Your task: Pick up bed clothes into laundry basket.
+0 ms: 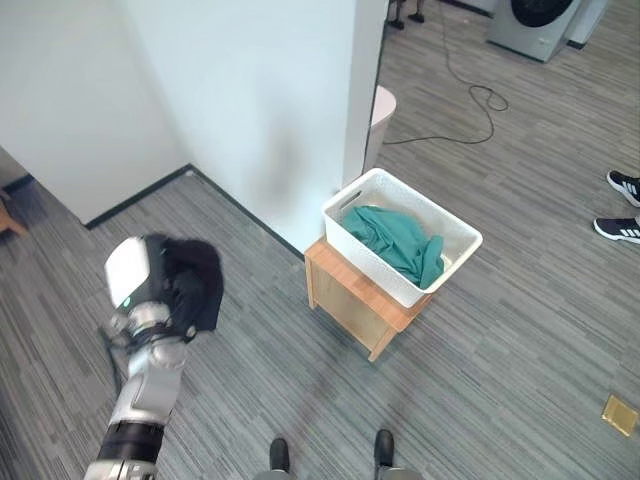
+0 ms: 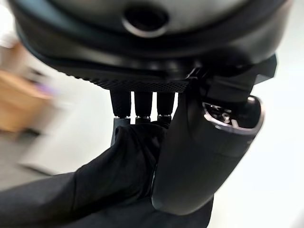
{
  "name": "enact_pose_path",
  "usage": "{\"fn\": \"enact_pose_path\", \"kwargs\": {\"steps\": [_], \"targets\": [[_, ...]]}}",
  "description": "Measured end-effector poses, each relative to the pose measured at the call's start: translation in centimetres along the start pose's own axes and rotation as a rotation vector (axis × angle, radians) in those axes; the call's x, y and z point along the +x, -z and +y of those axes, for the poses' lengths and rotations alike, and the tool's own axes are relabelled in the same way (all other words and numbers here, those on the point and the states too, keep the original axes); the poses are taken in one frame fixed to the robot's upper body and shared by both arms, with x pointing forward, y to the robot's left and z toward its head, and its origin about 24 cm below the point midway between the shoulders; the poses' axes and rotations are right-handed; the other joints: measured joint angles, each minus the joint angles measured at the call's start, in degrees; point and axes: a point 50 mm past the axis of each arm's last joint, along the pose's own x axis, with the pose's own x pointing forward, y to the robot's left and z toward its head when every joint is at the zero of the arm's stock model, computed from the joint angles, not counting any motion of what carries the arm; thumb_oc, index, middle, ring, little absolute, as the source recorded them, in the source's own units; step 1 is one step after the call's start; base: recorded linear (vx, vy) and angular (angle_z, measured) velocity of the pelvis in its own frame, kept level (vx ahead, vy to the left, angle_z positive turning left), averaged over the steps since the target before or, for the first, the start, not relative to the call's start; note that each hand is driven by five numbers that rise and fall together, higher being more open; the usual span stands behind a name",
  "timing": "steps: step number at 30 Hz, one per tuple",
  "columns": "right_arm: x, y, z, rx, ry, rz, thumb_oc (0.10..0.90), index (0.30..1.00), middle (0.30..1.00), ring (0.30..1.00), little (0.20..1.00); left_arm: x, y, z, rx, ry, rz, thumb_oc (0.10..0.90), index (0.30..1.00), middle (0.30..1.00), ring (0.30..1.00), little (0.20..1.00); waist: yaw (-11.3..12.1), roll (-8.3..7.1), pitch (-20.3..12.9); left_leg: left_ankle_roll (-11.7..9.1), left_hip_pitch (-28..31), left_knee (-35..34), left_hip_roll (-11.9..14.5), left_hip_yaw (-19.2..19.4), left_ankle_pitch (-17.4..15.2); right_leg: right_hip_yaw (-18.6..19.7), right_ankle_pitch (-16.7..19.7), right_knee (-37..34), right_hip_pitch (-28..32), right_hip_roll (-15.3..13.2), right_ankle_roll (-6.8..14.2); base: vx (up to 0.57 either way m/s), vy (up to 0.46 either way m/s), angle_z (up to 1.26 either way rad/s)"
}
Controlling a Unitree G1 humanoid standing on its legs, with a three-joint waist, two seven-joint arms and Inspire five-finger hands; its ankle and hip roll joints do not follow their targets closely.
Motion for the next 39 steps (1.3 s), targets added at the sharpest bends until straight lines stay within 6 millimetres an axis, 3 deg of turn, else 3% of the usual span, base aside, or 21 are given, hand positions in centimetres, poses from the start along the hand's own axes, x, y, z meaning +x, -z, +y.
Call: {"fn": "enact_pose_path", "kwargs": {"steps": [2,5,10,12,15,18,20,22,27,35,39], "targets": [[0.0,1.1,0.5,0.023,-0.031,0.047,0.8,0.9,0.9,0.9,0.9,1.4,-3.9,-0.8,-0.075,0.062,-0.151,0.4,0.3,0.3,0.3,0.3,-1.3,0.75,-1.1,0.0,-0.1,0.0,-0.1,0.3,0.0,0.0,0.1,0.1,-0.1,-0.1,0.2,0.04,0.024,-0.12],[0.0,1.1,0.1,0.002,-0.02,0.032,0.8,0.9,0.9,0.9,0.9,2.0,-7.3,-1.7,-0.137,0.142,-0.28,0.4,0.3,0.3,0.3,0.3,-3.5,1.38,-2.5,0.4,0.4,0.0,0.1,0.6,-0.1,0.0,0.4,-0.2,-0.1,0.1,-0.2,0.02,0.008,-0.07],[0.0,-2.1,-0.8,0.001,0.001,-0.066,0.8,0.9,0.9,0.9,0.9,2.7,-10.7,-2.9,-0.159,0.24,-0.391,0.4,0.3,0.3,0.3,0.3,-6.0,3.22,-3.6,0.5,1.1,0.3,0.1,1.3,0.3,0.6,0.8,-0.2,0.0,0.4,-0.6,0.01,0.011,-0.08],[-0.2,-3.9,-0.7,-0.025,0.0,-0.131,0.8,0.9,0.9,0.9,0.9,3.9,-11.6,-3.3,-0.121,0.253,-0.399,0.4,0.3,0.3,0.3,0.3,-6.1,3.5,-3.8,0.5,1.3,0.3,0.1,1.6,0.3,1.3,0.8,-0.2,-0.1,0.5,-0.6,0.01,0.0,-0.12],[-0.4,-5.2,-0.5,-0.051,-0.014,-0.191,0.8,0.9,0.9,0.9,0.9,6.6,-12.7,-3.5,0.01,0.254,-0.388,0.4,0.3,0.3,0.3,0.3,-6.7,3.53,-3.8,0.5,1.3,0.3,0.2,1.9,0.3,1.5,0.8,-0.2,-0.2,0.7,-0.5,0.01,-0.003,-0.06],[-0.5,-5.5,-0.5,-0.051,-0.02,-0.202,0.8,0.9,0.9,0.9,0.9,10.0,-13.2,-1.8,0.213,0.191,-0.345,0.4,0.3,0.3,0.3,0.3,-7.2,3.22,-3.6,0.4,0.7,0.3,0.1,2.8,0.0,2.6,0.6,0.2,-1.5,0.8,-0.2,0.0,0.0,-0.15],[-0.5,-5.5,-0.5,-0.053,-0.018,-0.201,0.8,0.9,0.9,0.9,0.9,11.6,-12.8,0.6,0.269,0.11,-0.298,0.4,0.3,0.3,0.3,0.3,-8.2,2.75,-3.3,0.3,0.1,0.3,0.1,3.9,0.0,3.3,1.0,0.2,-2.8,0.9,-0.4,0.01,-0.006,-0.26],[-0.3,-4.3,-0.4,-0.075,-0.021,-0.171,0.8,0.9,0.9,0.9,0.9,12.5,-13.3,1.8,0.286,0.075,-0.286,0.4,0.3,0.3,0.3,0.3,-9.2,1.84,-2.7,0.3,-0.1,0.3,0.2,4.0,0.0,3.3,1.1,0.2,-3.0,1.1,-0.5,0.0,-0.003,-0.07],[-0.1,-2.7,-0.3,-0.078,-0.024,-0.127,0.8,0.9,0.9,0.9,0.9,12.9,-14.0,2.6,0.298,0.05,-0.298,0.4,0.3,0.3,0.3,0.3,-9.9,0.07,-1.7,0.3,-0.2,0.3,0.3,4.5,-0.1,3.5,1.2,0.2,-3.5,1.3,-0.7,0.02,0.003,-0.04],[-0.2,-3.2,0.1,-0.059,-0.037,-0.147,0.8,0.9,0.9,0.9,0.9,12.8,-14.0,2.4,0.175,0.076,-0.265,0.4,0.3,0.3,0.3,0.3,-9.4,-0.85,-1.3,0.4,-0.1,0.3,0.2,5.6,-0.3,4.7,1.3,0.2,-3.9,1.3,-0.7,0.03,0.009,-0.08],[-0.4,-4.8,-0.2,-0.052,-0.031,-0.181,0.8,0.9,0.9,0.9,0.9,11.9,-15.8,-0.3,0.045,0.147,-0.273,0.4,0.3,0.3,0.3,0.3,-9.2,-0.95,-1.2,0.4,-0.1,0.3,0.1,5.4,-0.4,4.6,1.2,0.2,-3.8,1.1,-0.7,0.03,-0.011,0.02]]}}
